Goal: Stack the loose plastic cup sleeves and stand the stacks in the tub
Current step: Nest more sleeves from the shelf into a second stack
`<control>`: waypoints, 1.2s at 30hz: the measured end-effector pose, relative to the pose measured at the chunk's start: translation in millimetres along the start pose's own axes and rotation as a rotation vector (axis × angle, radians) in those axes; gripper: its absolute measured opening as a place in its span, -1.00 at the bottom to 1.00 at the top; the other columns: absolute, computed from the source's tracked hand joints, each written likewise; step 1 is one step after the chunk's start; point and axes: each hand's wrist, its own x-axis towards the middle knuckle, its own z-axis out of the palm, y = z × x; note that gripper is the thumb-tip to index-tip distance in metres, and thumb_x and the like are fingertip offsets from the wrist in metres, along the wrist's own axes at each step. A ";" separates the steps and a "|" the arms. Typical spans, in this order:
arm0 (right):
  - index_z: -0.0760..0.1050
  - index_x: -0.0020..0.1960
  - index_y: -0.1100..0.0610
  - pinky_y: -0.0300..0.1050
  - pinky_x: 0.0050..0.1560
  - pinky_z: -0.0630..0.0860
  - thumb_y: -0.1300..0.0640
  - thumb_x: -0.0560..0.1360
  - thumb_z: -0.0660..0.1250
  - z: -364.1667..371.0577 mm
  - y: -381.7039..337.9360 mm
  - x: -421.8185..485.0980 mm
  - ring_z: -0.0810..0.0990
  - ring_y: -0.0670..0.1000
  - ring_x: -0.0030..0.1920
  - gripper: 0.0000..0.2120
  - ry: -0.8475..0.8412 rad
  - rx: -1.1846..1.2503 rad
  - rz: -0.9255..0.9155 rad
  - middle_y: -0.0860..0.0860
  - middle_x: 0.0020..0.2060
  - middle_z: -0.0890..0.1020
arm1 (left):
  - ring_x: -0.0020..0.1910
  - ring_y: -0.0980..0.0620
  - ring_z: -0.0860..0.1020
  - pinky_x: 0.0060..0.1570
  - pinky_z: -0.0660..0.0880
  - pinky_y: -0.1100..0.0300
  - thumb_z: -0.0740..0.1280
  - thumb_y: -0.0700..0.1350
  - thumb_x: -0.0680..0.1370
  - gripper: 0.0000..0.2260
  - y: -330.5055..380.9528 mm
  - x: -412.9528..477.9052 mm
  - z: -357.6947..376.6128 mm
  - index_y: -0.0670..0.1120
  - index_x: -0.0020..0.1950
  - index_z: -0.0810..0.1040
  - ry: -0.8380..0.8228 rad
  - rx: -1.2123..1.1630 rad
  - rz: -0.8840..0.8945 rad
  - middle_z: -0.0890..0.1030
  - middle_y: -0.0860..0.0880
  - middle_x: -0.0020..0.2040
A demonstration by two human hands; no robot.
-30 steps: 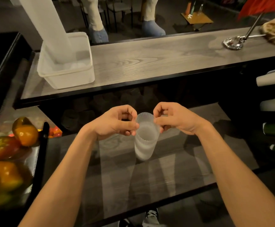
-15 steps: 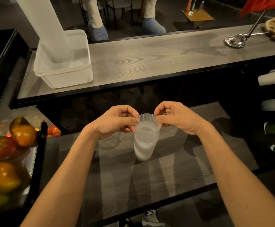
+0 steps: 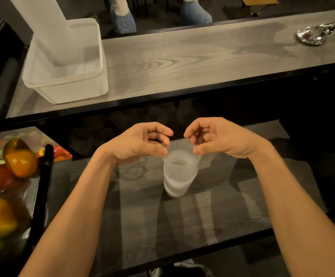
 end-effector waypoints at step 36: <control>0.42 0.41 0.09 -0.07 0.21 0.48 0.19 0.63 0.23 24.7 82.0 117.2 0.54 0.06 0.27 -0.65 0.221 -0.424 0.238 0.05 0.27 0.55 | 0.37 -0.04 0.48 0.35 0.43 0.05 0.36 -0.18 0.61 -0.55 -86.0 103.0 -5.1 -0.21 0.48 0.35 0.832 -0.408 -0.328 0.52 -0.14 0.36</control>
